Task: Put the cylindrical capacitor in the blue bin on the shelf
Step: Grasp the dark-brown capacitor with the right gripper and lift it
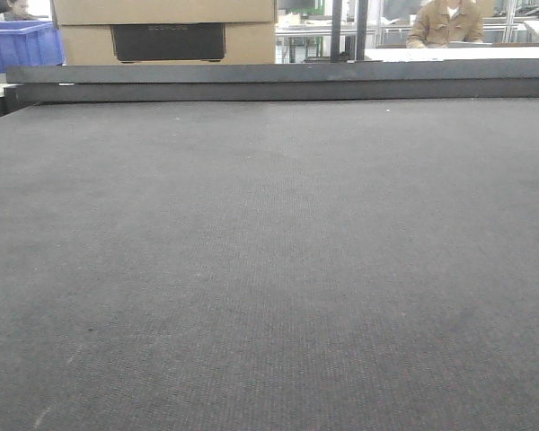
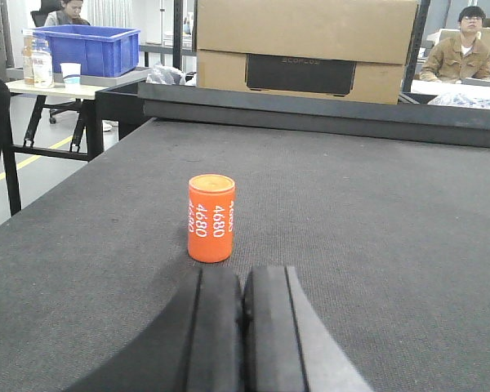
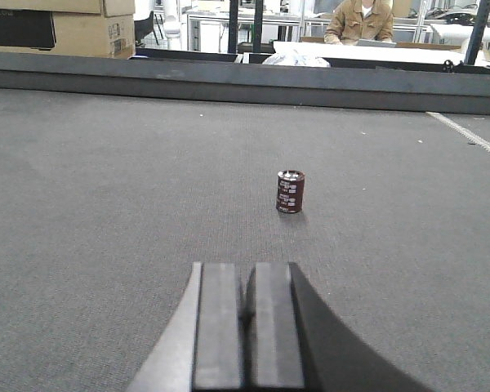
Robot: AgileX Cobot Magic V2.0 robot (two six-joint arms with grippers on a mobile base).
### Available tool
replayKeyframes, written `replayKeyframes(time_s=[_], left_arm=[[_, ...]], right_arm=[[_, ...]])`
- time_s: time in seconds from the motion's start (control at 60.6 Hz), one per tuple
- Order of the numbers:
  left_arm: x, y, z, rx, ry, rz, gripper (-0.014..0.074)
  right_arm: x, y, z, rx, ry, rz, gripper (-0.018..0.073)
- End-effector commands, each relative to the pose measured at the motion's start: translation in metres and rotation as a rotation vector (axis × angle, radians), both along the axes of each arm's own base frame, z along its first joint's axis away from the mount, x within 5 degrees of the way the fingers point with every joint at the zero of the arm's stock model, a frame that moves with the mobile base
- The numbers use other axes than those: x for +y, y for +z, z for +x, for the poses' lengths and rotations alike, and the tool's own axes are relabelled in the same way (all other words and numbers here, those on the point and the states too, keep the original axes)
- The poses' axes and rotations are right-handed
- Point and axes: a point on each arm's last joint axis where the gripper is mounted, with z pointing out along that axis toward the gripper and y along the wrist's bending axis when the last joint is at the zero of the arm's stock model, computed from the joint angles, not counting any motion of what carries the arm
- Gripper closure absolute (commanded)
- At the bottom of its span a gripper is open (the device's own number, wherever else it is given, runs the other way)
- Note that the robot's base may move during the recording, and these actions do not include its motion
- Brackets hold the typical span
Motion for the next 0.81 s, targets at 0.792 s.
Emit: replayKeyframes(time_s=[0.792], left_arm=[[0.0000, 0.0116, -0.0013, -0.126, -0.001, -0.012, 0.0689]], right_arm=[[-0.0010, 0.0059, -0.0001, -0.067, -0.012, -0.004, 0.0721]])
